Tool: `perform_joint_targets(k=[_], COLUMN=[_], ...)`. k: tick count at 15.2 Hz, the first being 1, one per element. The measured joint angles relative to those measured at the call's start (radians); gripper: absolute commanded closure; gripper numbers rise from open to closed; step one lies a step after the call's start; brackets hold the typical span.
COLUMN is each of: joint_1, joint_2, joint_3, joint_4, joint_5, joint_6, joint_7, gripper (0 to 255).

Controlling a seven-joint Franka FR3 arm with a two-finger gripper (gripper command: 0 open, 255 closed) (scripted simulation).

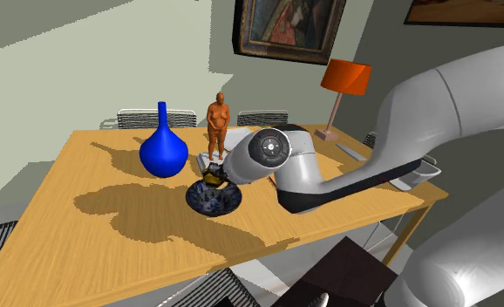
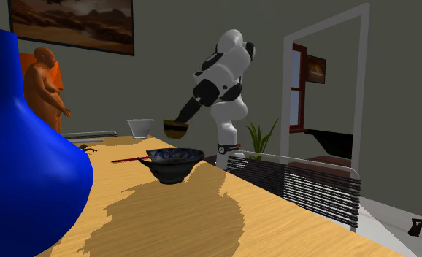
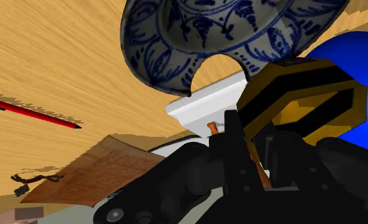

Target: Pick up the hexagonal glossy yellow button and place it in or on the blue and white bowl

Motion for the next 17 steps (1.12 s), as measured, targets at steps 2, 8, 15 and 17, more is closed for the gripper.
perform_joint_targets(k=[2, 8, 15, 17], joint_1=[0.012, 0.044, 0.014, 0.004], joint_2=[-0.019, -0.049, 0.002, 0.020], joint_3=[-0.010, -0.044, -0.019, -0.009], joint_4=[0.005, 0.057, 0.053, 0.048], joint_5=[0.041, 0.152, 0.063, 0.026], joint_6=[-0.007, -0.050, -0.030, -0.023], joint_7=[-0.040, -0.165, -0.082, -0.045], gripper=[255, 255, 255, 255])
